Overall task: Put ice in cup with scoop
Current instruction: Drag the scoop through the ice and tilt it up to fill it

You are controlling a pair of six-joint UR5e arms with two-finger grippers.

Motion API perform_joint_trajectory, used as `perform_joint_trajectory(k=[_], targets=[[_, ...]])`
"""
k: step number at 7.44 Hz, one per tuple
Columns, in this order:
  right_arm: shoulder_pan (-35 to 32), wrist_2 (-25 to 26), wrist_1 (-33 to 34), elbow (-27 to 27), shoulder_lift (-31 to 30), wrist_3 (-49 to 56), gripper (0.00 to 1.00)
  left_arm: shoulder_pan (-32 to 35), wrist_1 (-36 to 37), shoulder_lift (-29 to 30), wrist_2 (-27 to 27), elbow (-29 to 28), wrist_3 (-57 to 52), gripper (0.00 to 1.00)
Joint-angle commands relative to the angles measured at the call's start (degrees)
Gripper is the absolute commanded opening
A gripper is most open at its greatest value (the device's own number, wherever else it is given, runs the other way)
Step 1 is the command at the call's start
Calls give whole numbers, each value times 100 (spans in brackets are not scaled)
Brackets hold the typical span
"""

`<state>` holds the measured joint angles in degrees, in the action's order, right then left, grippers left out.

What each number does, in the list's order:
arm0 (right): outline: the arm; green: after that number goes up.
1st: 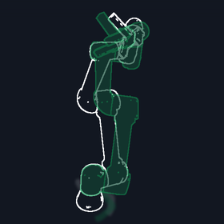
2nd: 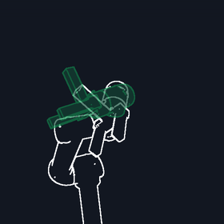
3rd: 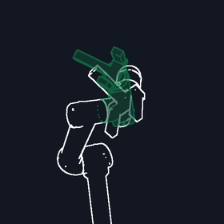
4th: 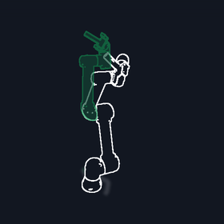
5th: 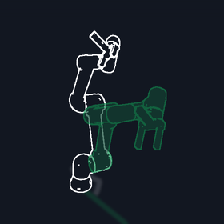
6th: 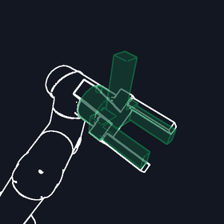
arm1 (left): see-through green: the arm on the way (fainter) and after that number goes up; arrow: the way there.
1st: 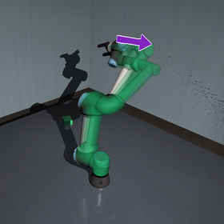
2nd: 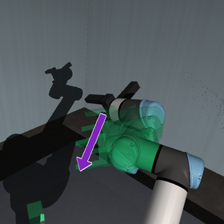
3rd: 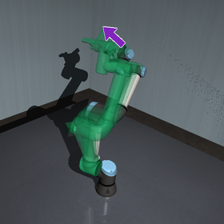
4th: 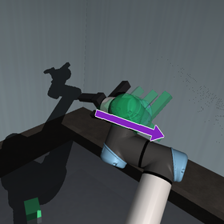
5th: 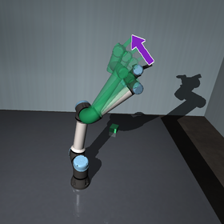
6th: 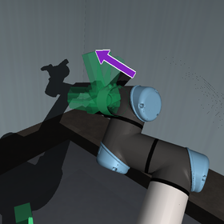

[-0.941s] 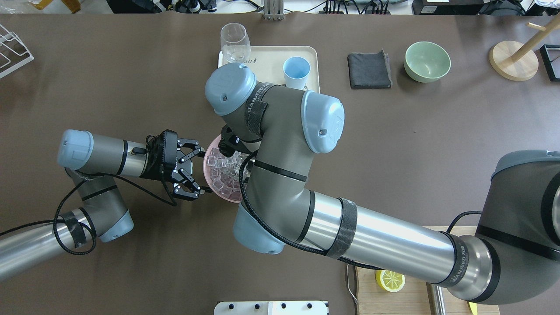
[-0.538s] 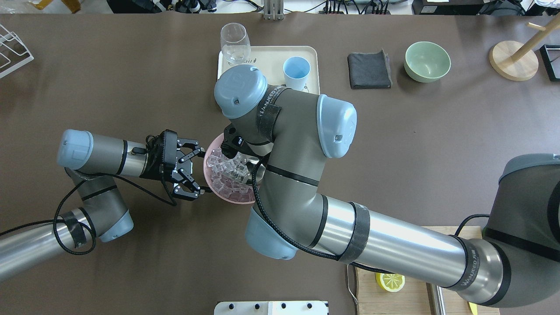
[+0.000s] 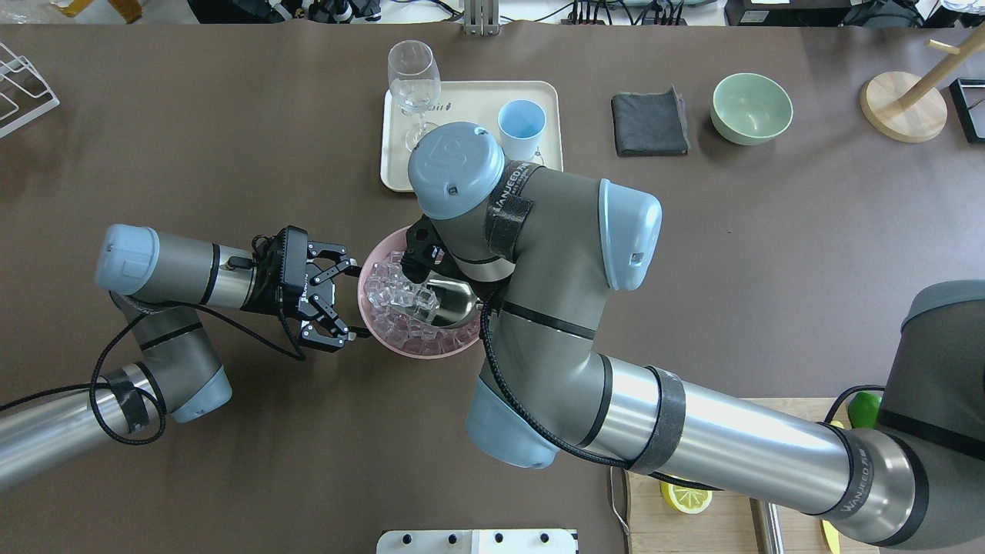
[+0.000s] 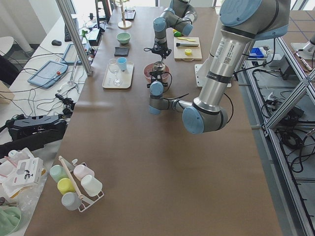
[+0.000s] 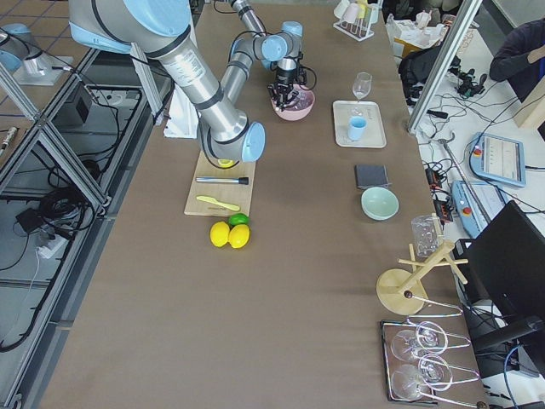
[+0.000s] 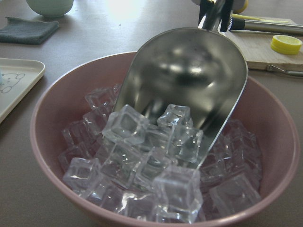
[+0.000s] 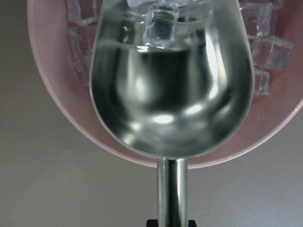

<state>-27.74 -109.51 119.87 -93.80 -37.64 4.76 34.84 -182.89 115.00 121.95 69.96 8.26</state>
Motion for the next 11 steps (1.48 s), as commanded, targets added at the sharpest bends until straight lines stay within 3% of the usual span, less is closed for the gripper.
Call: perform_joint_trajectory(k=[1, 11], targets=[[5, 9, -375, -121, -191, -2, 0, 32, -10, -4, 57, 0, 9, 98], [6, -87, -1914, -735, -1043, -2, 0, 120, 8, -4, 206, 0, 18, 98]])
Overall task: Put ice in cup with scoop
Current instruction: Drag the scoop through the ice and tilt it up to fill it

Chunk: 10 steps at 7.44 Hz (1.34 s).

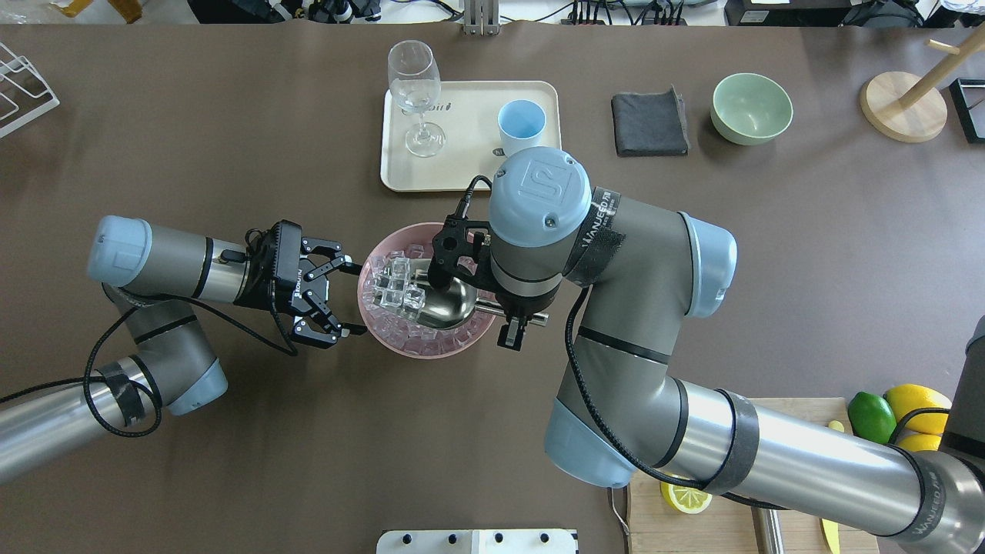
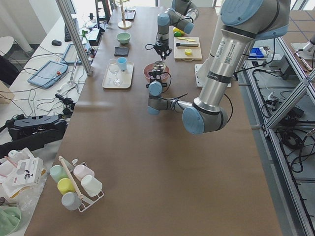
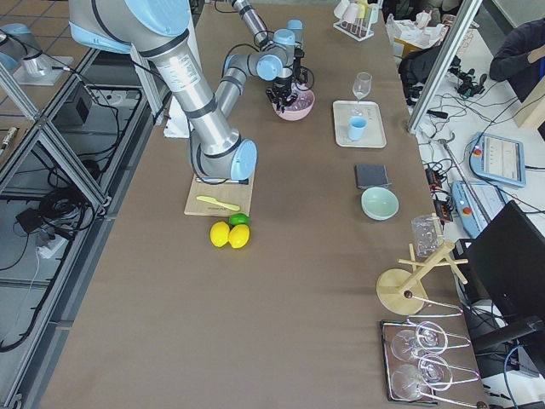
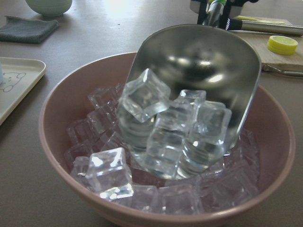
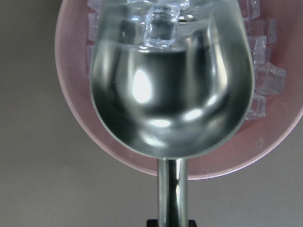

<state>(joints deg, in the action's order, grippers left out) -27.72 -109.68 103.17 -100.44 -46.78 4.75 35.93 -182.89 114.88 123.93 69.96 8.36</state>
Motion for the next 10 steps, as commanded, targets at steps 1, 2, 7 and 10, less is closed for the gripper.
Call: perform_joint_trajectory(k=[1, 2, 7, 10], targets=[[-5, -79, -271, -246, -165, 0, 0, 11, 17, 9, 44, -9, 26, 98], [-5, -79, -306, -430, -174, 0, 0, 45, 17, 9, 53, 0, 69, 98], [-5, -79, -1807, -459, -577, -453, 0, 151, 70, 17, 298, -9, 70, 98], [-5, -141, -2292, -450, -745, -1134, 0, 239, 78, -18, 422, -9, 52, 98]])
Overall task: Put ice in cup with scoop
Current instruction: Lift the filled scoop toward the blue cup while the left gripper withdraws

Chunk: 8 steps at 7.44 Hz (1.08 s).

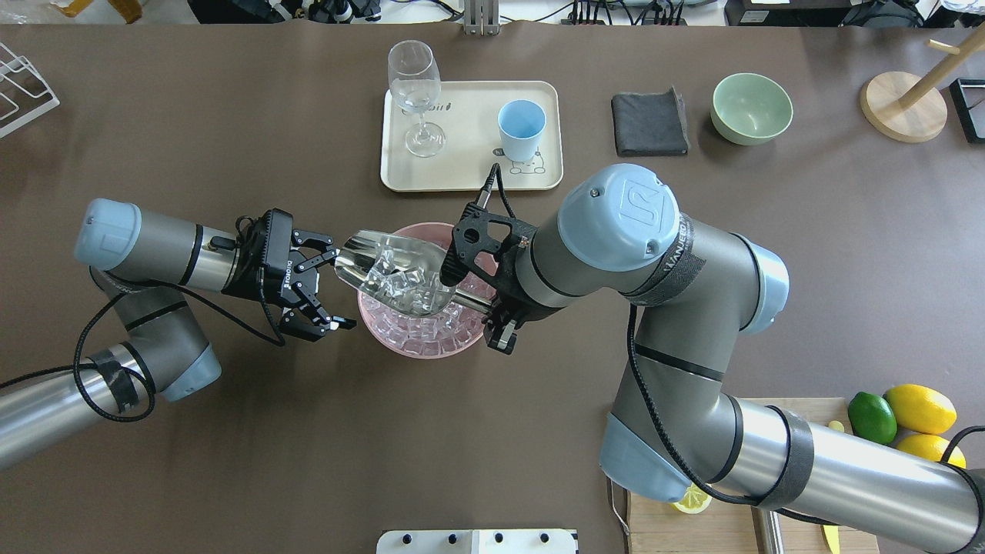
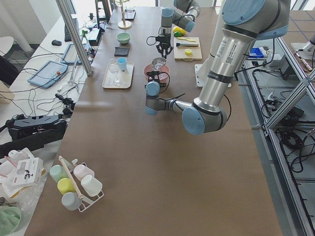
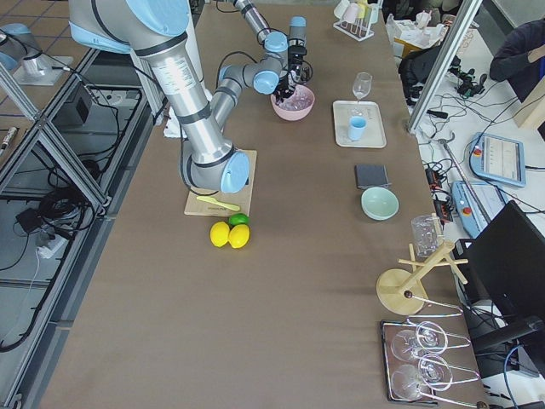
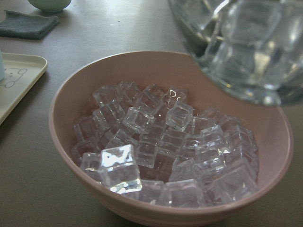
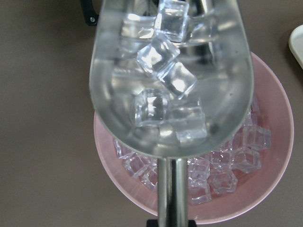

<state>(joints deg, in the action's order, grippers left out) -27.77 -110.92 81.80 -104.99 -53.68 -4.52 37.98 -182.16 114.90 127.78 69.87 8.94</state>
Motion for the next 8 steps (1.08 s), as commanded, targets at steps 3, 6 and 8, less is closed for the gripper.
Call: perform_joint_trajectory(k=[3, 6, 8], targets=[[-9, -96, -155, -39, -143, -426, 0, 121, 23, -21, 89, 0, -6, 98], [-227, -393, 63, -109, -152, -1109, 0, 410, 127, -38, 378, 35, -24, 98], [-526, -745, 510, -127, -135, -1183, 0, 622, 356, -47, 616, 70, -33, 98]])
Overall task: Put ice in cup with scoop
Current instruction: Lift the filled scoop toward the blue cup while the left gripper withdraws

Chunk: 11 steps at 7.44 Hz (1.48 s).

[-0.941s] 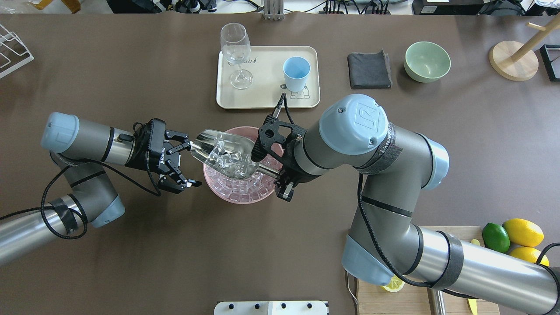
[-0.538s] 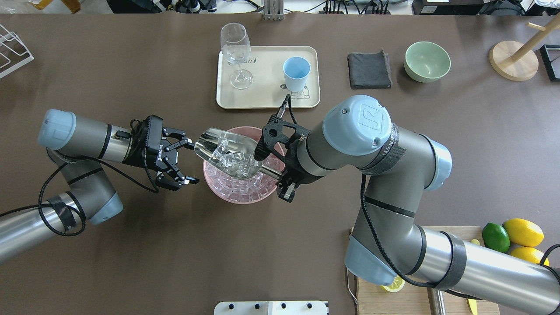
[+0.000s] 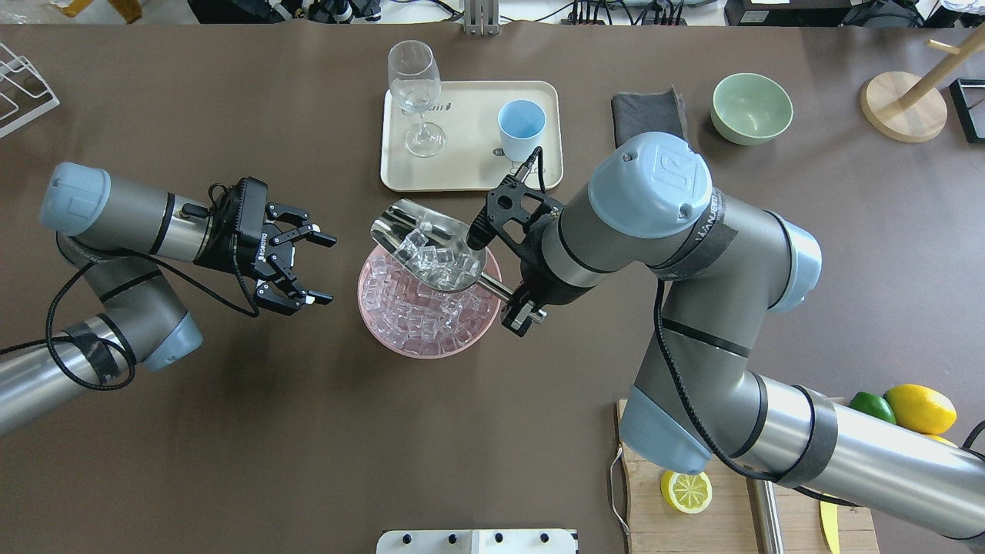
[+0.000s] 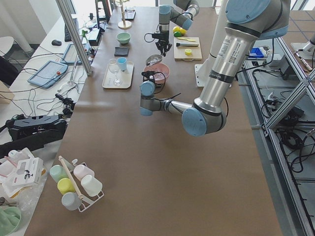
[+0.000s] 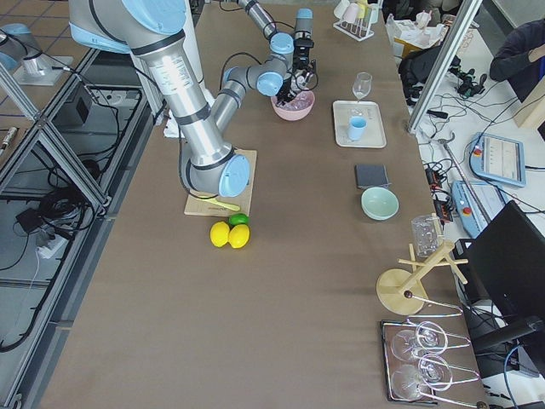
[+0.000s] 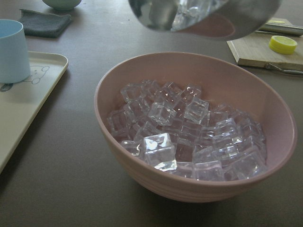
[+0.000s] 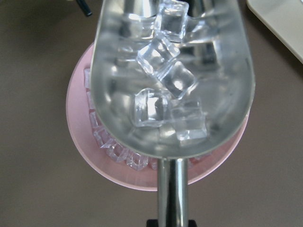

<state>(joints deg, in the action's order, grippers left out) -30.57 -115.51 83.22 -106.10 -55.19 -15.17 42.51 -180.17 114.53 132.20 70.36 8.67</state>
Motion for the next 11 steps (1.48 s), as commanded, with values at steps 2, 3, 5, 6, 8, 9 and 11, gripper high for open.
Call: perform_joint_trajectory(k=[2, 3, 5, 6, 8, 9, 11], targets=[[-536, -297, 861, -16, 26, -153, 0, 319, 753, -114, 245, 354, -15, 98], [-703, -392, 1020, -16, 17, -144, 0, 407, 1112, -246, 245, 660, -15, 98], [-941, -516, 1336, -7, 17, -153, 0, 600, 2157, -912, 253, 1652, -15, 98], [-1098, -682, 1512, 1, 26, -144, 0, 653, 2675, -1150, 253, 1979, -15, 98], [-1293, -771, 1820, 1, 43, -144, 0, 864, 3766, -1493, 253, 2507, -24, 98], [-1363, -763, 1969, 28, 61, -144, 0, 1117, 4162, -1643, 253, 2570, -24, 98], [-1486, -771, 1970, 351, 157, -144, 0, 1355, 4682, -1863, 245, 2676, -15, 98]])
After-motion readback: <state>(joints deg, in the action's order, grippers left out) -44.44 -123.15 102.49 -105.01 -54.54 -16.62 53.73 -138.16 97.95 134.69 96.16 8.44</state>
